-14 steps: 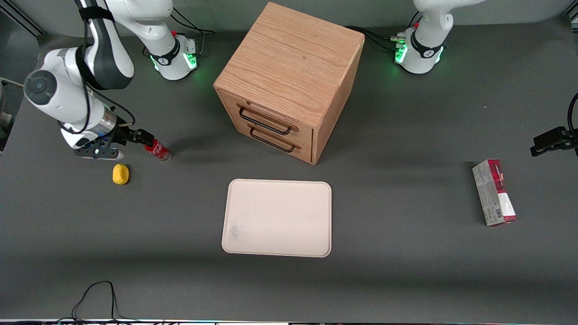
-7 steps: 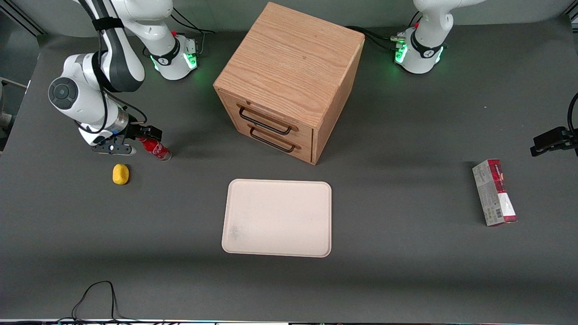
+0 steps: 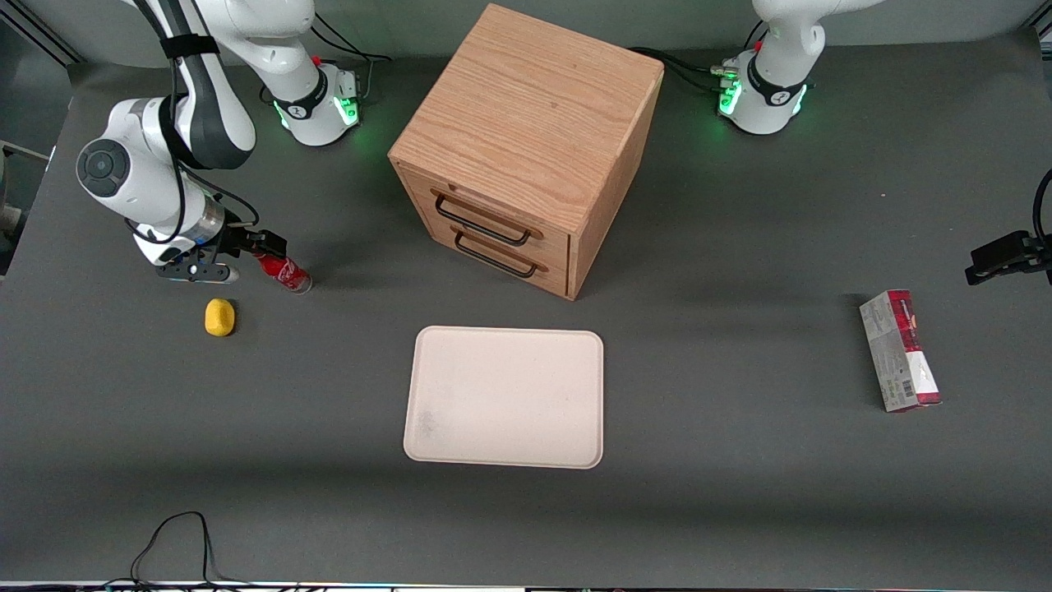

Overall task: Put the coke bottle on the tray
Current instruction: 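Close the right gripper around the bottle's neck and lift it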

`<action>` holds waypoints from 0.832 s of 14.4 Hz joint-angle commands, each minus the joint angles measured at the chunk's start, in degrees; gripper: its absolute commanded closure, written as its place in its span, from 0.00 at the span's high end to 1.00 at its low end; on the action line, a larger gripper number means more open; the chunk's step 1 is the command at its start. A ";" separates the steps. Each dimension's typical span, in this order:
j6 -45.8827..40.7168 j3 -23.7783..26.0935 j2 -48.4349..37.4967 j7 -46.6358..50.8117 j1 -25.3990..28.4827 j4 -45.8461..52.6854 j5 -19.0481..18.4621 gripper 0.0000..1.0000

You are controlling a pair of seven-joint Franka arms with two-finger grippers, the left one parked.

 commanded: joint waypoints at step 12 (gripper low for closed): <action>1.51 0.12 0.29 -1.44 -0.21 -1.78 -0.71 0.00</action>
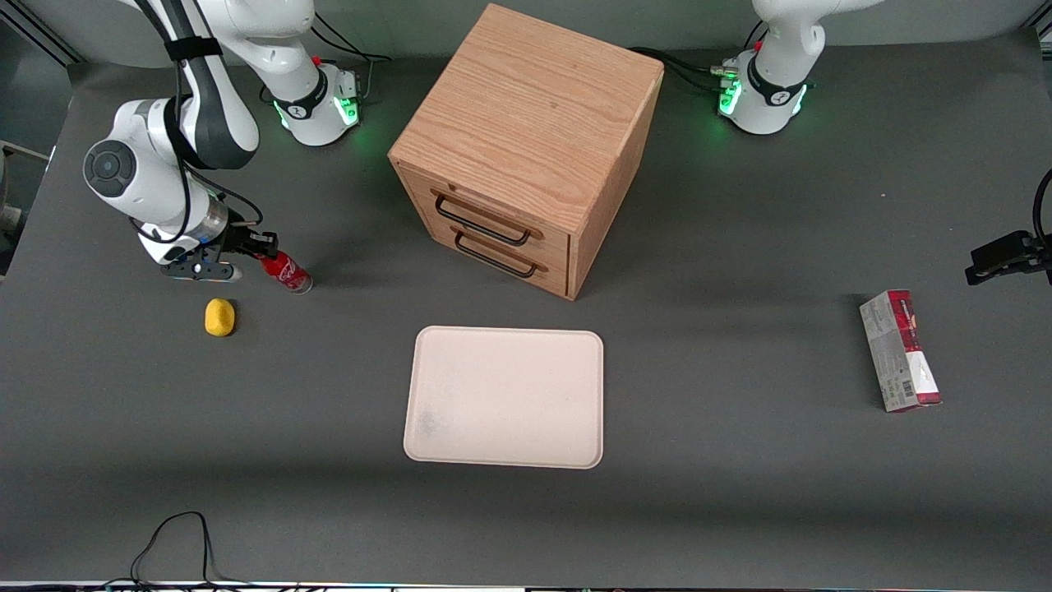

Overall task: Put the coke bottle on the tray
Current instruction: 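Close the right gripper around the bottle's neck and lift it, then carry the held bottle over to the white tray's edge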

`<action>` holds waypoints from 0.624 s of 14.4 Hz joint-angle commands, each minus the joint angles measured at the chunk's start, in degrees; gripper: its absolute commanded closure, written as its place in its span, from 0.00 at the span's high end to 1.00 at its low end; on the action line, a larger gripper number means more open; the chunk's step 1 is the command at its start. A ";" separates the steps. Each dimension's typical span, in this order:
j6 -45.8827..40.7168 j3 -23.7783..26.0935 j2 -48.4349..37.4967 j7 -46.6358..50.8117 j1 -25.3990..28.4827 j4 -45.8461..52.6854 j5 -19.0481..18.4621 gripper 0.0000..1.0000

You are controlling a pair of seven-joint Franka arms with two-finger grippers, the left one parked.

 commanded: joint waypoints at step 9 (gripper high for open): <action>-21.09 0.14 0.07 -0.75 -0.73 23.54 -2.39 0.00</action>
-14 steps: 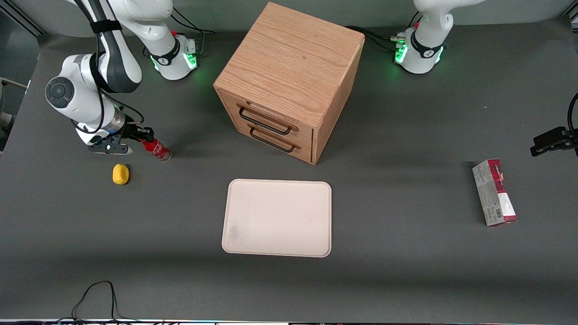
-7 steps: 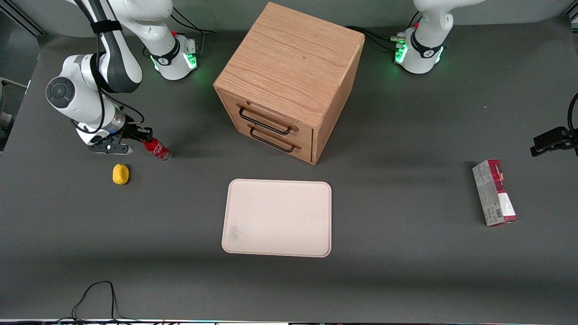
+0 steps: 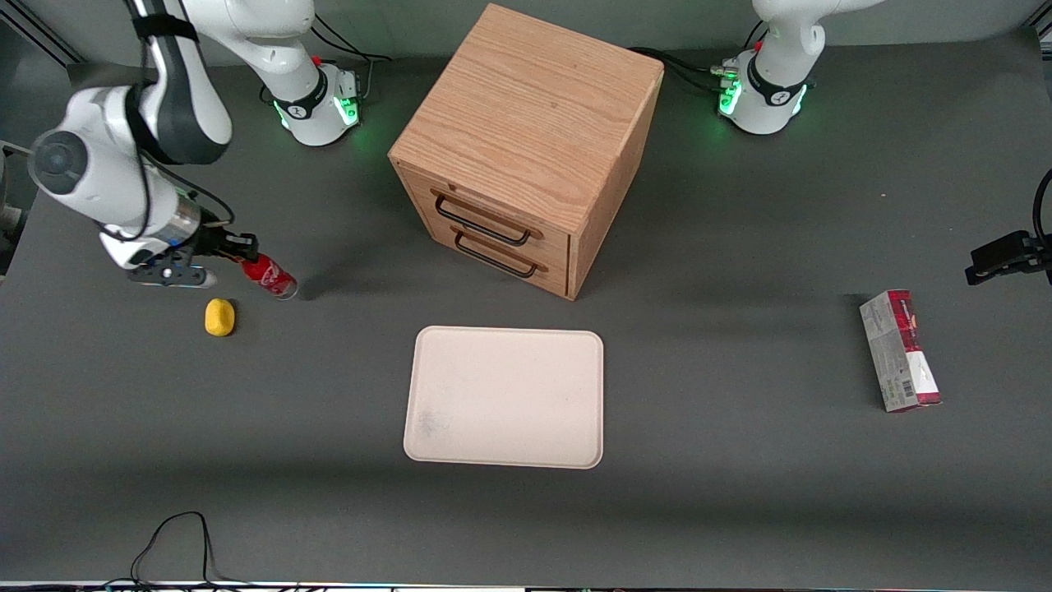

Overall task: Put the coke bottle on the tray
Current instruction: 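Carry the held bottle over to the white tray's edge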

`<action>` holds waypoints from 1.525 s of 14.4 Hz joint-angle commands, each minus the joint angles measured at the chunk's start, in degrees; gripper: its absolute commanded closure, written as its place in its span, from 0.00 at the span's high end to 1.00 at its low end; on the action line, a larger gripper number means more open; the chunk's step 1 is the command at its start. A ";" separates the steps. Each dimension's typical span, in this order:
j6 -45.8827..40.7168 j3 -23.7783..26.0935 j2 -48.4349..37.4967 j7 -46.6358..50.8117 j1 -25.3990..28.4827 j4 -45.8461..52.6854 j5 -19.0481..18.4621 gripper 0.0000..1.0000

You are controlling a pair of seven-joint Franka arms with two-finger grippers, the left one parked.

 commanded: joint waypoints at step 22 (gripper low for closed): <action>-21.33 22.49 47.24 24.05 9.22 74.63 -17.37 0.00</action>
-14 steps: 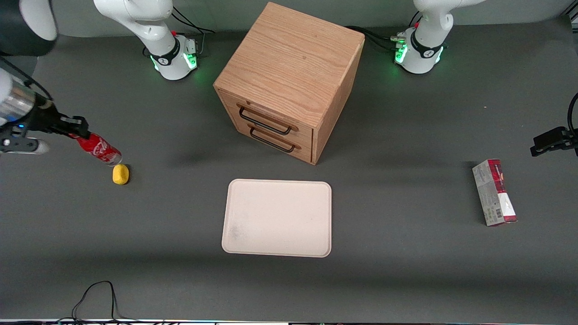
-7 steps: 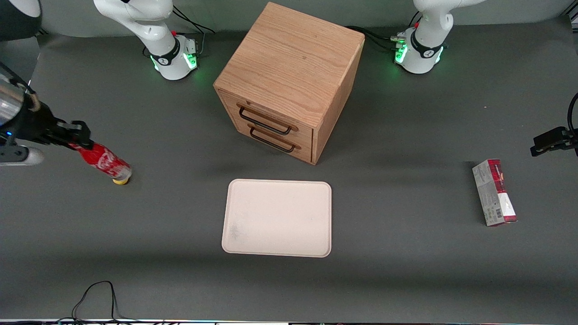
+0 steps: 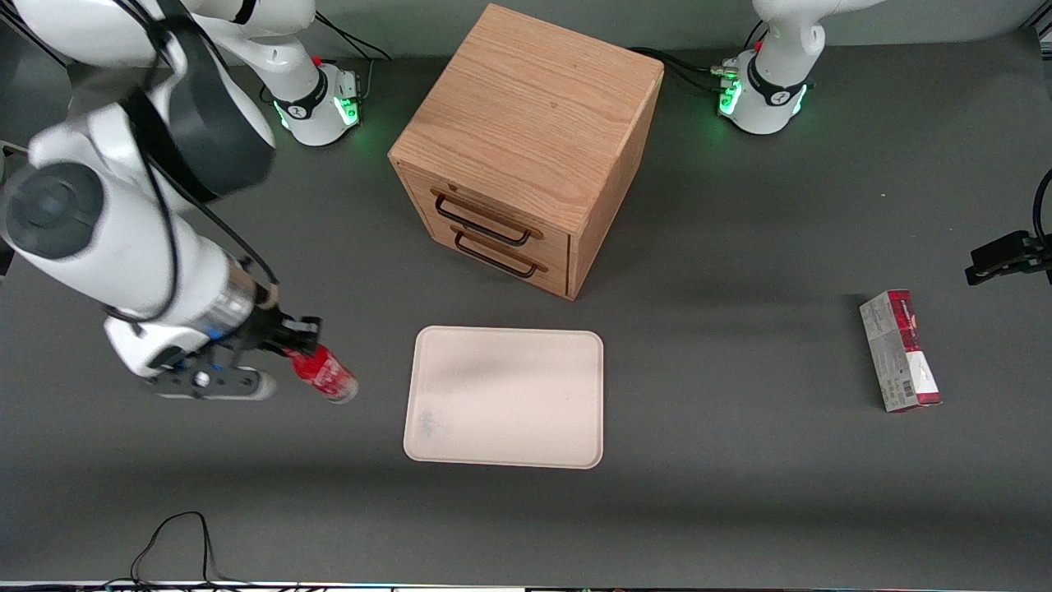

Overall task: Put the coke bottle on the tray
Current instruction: 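Carry the held bottle over to the white tray's edge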

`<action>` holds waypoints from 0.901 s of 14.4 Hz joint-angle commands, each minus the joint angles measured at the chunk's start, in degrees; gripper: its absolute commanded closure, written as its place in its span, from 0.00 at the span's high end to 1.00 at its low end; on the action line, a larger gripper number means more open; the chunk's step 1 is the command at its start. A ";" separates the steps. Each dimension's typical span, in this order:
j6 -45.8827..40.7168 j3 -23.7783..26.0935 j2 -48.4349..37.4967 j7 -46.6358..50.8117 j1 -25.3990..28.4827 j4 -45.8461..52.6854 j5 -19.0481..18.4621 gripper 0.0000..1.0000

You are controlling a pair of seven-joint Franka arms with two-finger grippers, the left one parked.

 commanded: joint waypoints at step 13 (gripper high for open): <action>23.21 -1.73 15.50 6.01 4.34 -3.37 -4.97 0.00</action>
